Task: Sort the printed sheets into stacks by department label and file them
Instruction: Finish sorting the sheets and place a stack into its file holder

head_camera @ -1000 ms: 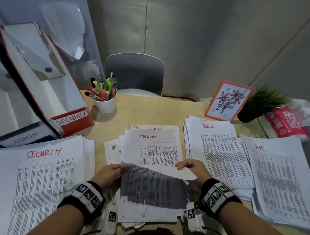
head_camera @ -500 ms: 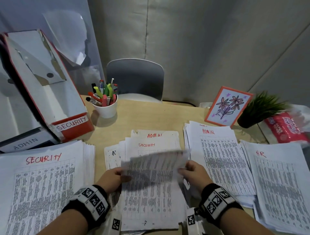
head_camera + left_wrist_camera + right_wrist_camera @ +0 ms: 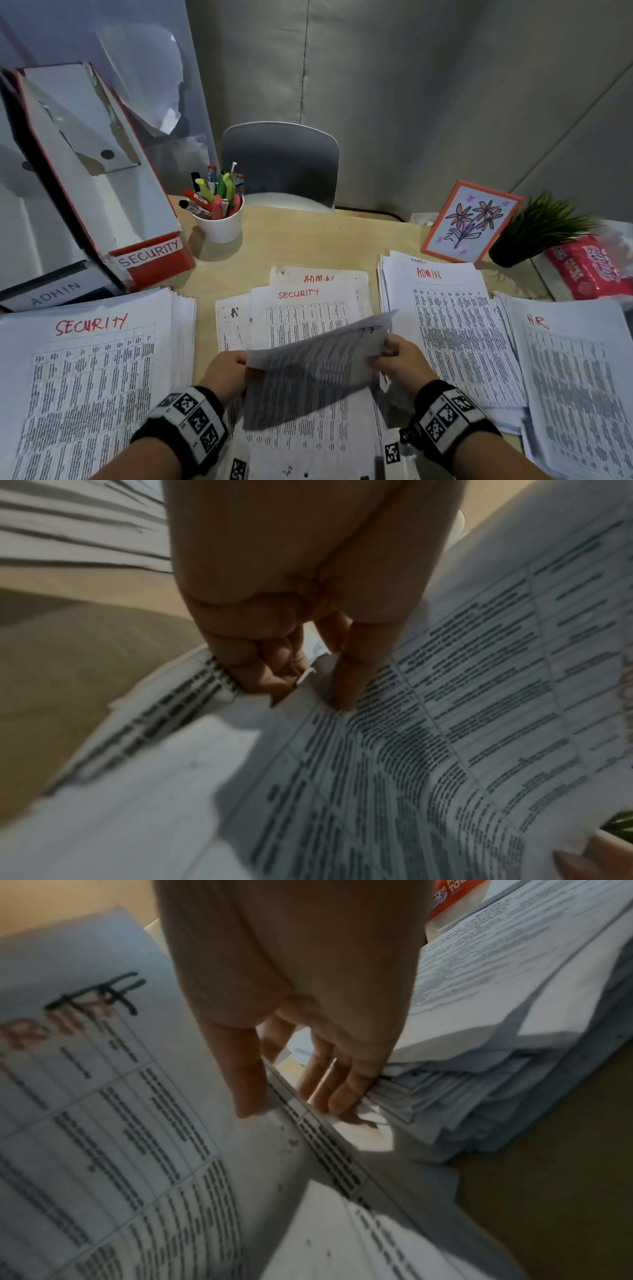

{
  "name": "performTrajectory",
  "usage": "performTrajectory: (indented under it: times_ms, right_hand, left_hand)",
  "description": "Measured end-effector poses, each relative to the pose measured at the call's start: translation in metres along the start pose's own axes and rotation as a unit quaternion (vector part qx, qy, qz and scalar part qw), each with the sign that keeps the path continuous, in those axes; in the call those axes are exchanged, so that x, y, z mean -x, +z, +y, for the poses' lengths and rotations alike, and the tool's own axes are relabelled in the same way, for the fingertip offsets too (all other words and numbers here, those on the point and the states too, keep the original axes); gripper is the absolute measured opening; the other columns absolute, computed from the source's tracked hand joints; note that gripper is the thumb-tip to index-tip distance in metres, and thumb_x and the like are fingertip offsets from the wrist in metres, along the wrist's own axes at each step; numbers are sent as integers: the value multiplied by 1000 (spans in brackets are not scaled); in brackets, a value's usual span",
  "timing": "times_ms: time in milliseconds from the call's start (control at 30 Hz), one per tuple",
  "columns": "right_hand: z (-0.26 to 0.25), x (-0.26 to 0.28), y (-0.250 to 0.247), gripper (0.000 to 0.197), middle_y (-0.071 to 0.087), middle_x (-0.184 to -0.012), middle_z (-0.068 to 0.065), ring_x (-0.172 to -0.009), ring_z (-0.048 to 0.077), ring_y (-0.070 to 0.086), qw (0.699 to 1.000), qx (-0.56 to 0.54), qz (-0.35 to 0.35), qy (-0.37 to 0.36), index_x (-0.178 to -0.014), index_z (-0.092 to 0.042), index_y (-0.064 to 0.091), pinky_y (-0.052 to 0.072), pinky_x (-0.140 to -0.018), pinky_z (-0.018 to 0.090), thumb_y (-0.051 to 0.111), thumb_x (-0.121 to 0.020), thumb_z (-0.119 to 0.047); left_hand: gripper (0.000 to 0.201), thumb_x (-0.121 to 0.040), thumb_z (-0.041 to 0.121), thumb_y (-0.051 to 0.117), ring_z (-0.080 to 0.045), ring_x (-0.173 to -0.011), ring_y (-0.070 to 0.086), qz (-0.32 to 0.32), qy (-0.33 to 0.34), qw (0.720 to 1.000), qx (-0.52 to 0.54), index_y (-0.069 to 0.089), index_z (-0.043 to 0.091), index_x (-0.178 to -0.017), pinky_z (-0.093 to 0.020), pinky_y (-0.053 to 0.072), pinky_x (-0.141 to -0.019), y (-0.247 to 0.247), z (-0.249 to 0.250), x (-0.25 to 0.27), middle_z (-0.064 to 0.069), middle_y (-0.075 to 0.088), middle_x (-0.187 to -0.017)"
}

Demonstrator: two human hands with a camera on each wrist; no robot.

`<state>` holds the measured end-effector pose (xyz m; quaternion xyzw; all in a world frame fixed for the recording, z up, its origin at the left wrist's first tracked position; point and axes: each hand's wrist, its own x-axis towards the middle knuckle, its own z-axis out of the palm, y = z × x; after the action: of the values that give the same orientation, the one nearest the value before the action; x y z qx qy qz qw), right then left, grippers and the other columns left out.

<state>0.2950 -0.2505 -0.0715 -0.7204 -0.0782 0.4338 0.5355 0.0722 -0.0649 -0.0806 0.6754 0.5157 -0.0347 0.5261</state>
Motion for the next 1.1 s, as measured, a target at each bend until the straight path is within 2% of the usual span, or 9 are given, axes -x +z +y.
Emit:
performTrajectory:
  times_ms: [133, 233, 300, 433, 500, 600, 733, 867, 1100]
  right_hand:
    - [5, 0, -4, 24, 61, -65, 7, -50, 15, 47, 998, 55, 2, 19, -70, -3, 67, 38, -47, 24, 58, -76, 19]
    - [6, 2, -5, 32, 65, -84, 9, -58, 20, 55, 999, 38, -16, 17, -59, -3, 68, 38, -51, 24, 56, -73, 23]
    - [6, 2, -6, 36, 65, -93, 11, -65, 24, 57, 999, 40, -25, 19, -57, -3, 69, 41, -51, 24, 54, -74, 25]
    - [10, 1, -6, 45, 66, -96, 10, -58, 19, 54, 998, 56, -15, 15, -52, -11, 70, 37, -51, 24, 54, -75, 24]
    - [9, 2, -5, 42, 68, -91, 9, -54, 17, 53, 998, 59, -10, 20, -53, -10, 70, 36, -50, 23, 56, -74, 23]
    - [6, 5, -2, 30, 65, -69, 7, -46, 10, 50, 997, 77, -11, 13, -66, -7, 70, 36, -43, 21, 58, -77, 18]
    - [4, 6, 5, 21, 62, -75, 6, -60, 18, 57, 997, 77, -2, -1, -93, -10, 67, 48, -52, 28, 60, -81, 6]
    - [2, 5, 7, 33, 65, -94, 14, -87, 30, 64, 997, 72, -5, 15, -106, -17, 63, 54, -76, 39, 65, -79, 2]
    - [-11, 8, 2, 50, 69, -105, 12, -99, 31, 65, 995, 56, -69, 41, -113, -12, 59, 51, -92, 44, 77, -67, -9]
  left_hand:
    - [21, -84, 7, 64, -11, -54, 57, -13, 11, 1000, -4, 63, 12, -63, -19, 44, -48, -2, -3, 3, 1, 66, -62]
    - [24, -87, 3, 61, -8, -58, 58, -15, 36, 999, 0, 67, 17, -69, -18, 47, -55, -2, -5, 4, 5, 67, -66]
    - [19, -89, 4, 60, -11, -76, 60, -19, 36, 995, 95, 69, 17, -99, -27, 54, -69, -2, -3, 8, 2, 68, -92]
    - [93, -84, 11, 70, -4, -93, 61, -26, 67, 980, 186, 9, 36, -149, -26, 53, -72, -1, -5, 10, 15, 65, -101]
    - [106, -76, 16, 78, -2, -86, 64, -29, 65, 977, 200, 4, 34, -150, -23, 55, -67, -3, -6, 8, 17, 69, -88]
    - [77, -66, 46, 79, -9, -94, 68, -62, 88, 986, 125, 47, 27, -133, -30, 59, -76, -8, -4, 10, 8, 72, -100]
    - [20, -87, 17, 67, -15, -94, 68, -55, 61, 993, 89, 65, 22, -106, -33, 55, -82, -3, -3, 12, 3, 73, -96]
    - [10, -87, 16, 67, -18, -75, 67, -47, 42, 992, 110, 67, 11, -96, -30, 54, -70, -2, 2, 12, -1, 71, -79]
    - [18, -89, 18, 64, -29, -92, 69, -81, 29, 981, 171, 68, 8, -104, -46, 54, -87, -20, 18, 11, -10, 74, -95]
